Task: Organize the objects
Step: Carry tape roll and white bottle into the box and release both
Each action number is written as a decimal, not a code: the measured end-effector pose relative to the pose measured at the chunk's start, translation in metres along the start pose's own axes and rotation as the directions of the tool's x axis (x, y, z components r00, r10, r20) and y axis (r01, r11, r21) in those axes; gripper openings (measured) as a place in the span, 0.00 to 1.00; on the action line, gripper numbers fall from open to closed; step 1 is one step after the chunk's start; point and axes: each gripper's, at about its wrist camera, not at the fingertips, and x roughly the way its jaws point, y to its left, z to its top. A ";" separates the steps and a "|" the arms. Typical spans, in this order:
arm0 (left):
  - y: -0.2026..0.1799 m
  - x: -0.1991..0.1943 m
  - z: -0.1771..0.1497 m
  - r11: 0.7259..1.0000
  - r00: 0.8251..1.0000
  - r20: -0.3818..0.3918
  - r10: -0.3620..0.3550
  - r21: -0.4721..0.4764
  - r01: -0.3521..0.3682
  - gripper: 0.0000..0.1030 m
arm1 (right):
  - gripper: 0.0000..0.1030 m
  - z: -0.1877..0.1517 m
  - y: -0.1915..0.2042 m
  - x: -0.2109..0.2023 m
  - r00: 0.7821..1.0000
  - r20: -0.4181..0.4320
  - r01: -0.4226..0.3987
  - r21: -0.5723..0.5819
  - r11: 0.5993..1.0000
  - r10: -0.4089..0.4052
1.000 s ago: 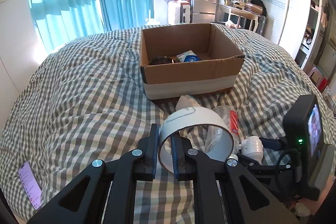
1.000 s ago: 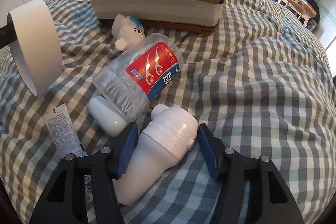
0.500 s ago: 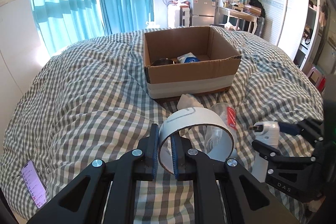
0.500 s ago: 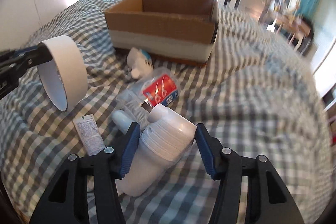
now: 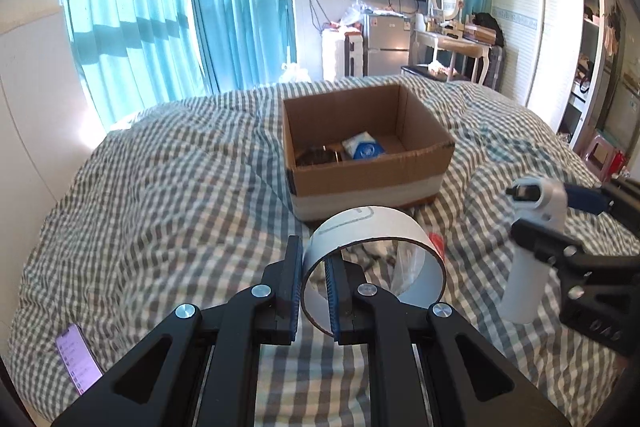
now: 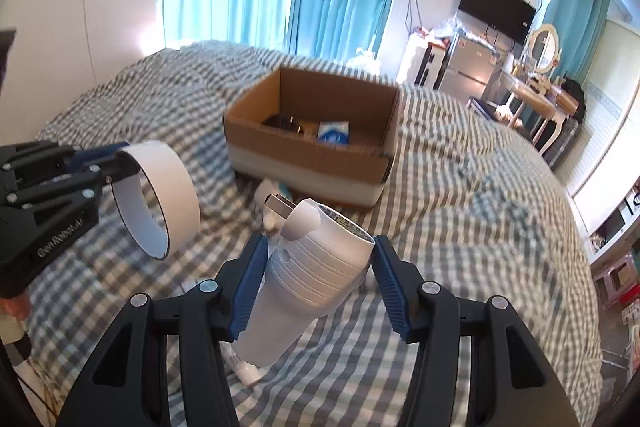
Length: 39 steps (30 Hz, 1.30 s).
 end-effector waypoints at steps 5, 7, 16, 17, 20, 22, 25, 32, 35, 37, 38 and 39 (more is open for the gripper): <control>0.001 -0.005 0.032 1.000 0.999 0.047 -0.007 0.007 0.007 0.11 | 0.52 0.039 -0.007 -0.021 0.996 0.072 0.045 -0.028 0.999 -0.043; 0.001 -0.004 0.048 1.000 0.998 0.065 -0.002 0.017 0.001 0.11 | 0.52 0.055 -0.010 -0.028 0.993 0.104 0.055 -0.027 0.998 -0.052; 0.011 0.022 0.120 1.000 0.994 0.108 0.013 0.010 -0.014 0.11 | 0.52 0.134 -0.024 -0.015 0.980 0.180 0.091 -0.052 0.994 -0.081; 0.010 0.027 0.126 1.000 0.994 0.108 0.014 0.012 -0.015 0.11 | 0.52 0.143 -0.026 -0.008 0.981 0.178 0.089 -0.053 0.995 -0.079; 0.012 0.046 0.143 1.000 0.995 0.102 0.019 0.018 -0.021 0.11 | 0.52 0.161 -0.032 0.017 0.984 0.165 0.078 -0.048 0.996 -0.069; 0.014 0.063 0.151 0.999 0.995 0.092 0.027 0.024 -0.029 0.11 | 0.52 0.171 -0.038 0.034 0.986 0.154 0.068 -0.039 0.997 -0.061; 0.012 0.093 0.157 0.998 0.997 0.062 0.046 0.038 -0.048 0.11 | 0.52 0.182 -0.047 0.070 0.992 0.122 0.042 -0.019 0.999 -0.039; -0.003 0.157 0.153 0.995 0.999 0.000 0.048 0.088 -0.047 0.11 | 0.52 0.190 -0.067 0.146 0.999 0.032 -0.018 0.021 1.000 0.018; -0.006 0.185 0.150 0.995 0.998 -0.033 0.044 0.096 -0.041 0.11 | 0.52 0.189 -0.074 0.174 0.997 -0.003 -0.077 0.054 0.996 0.077; -0.007 0.201 0.145 0.994 0.998 -0.053 0.042 0.099 -0.037 0.11 | 0.52 0.187 -0.073 0.188 0.997 -0.019 -0.069 0.041 0.997 0.069; -0.007 0.208 0.144 0.994 0.997 -0.061 0.042 0.099 -0.035 0.11 | 0.52 0.187 -0.073 0.195 0.997 -0.027 -0.069 0.035 0.997 0.069; -0.006 0.215 0.142 0.994 0.997 -0.072 0.040 0.100 -0.033 0.11 | 0.52 0.186 -0.072 0.202 0.996 -0.035 -0.079 0.035 0.996 0.080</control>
